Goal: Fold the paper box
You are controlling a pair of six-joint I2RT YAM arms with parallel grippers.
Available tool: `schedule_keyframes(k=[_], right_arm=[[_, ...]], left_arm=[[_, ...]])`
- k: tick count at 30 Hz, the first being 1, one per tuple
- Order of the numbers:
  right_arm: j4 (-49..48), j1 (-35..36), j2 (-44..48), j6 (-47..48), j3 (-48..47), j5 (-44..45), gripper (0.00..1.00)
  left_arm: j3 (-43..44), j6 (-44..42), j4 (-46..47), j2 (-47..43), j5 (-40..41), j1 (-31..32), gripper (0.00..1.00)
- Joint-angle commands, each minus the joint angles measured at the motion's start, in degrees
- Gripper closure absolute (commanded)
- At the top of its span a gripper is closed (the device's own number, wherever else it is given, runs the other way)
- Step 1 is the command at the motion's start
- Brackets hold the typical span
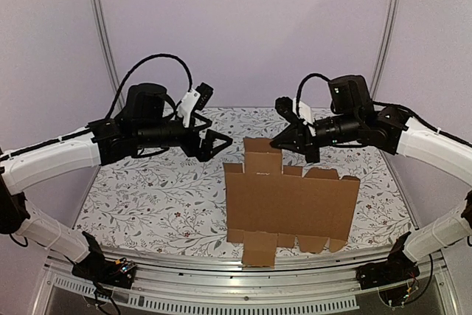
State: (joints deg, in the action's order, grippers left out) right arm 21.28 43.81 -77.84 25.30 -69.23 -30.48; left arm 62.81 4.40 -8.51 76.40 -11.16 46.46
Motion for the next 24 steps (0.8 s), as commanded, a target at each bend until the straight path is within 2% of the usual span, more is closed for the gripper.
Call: schedule_keyframes(k=[1, 5, 10, 16, 24], right_arm=[[-3.34, 0.20, 5.71, -4.04, 2.41, 5.03, 1.00], [-5.82, 0.13, 9.43, -10.98, 2.90, 8.33, 1.00], [-11.13, 0.18, 13.82, -18.41, 4.37, 10.29, 1.00], [-13.98, 0.18, 17.61, -24.71, 3.69, 11.97, 1.00], [-17.00, 0.21, 18.91, -32.81, 2.00, 9.06, 1.00]], left_arm=[[-4.01, 9.54, 5.38, -1.70, -3.90, -3.47, 0.01], [-8.01, 16.42, 10.98, -3.03, -10.27, -5.82, 0.00], [-13.95, 20.51, 17.43, -5.91, -13.77, -5.85, 0.01], [-19.98, 22.74, 23.98, -9.95, -14.27, -5.94, 0.00], [-24.02, 21.01, 25.59, -15.12, -10.98, -6.44, 0.01]])
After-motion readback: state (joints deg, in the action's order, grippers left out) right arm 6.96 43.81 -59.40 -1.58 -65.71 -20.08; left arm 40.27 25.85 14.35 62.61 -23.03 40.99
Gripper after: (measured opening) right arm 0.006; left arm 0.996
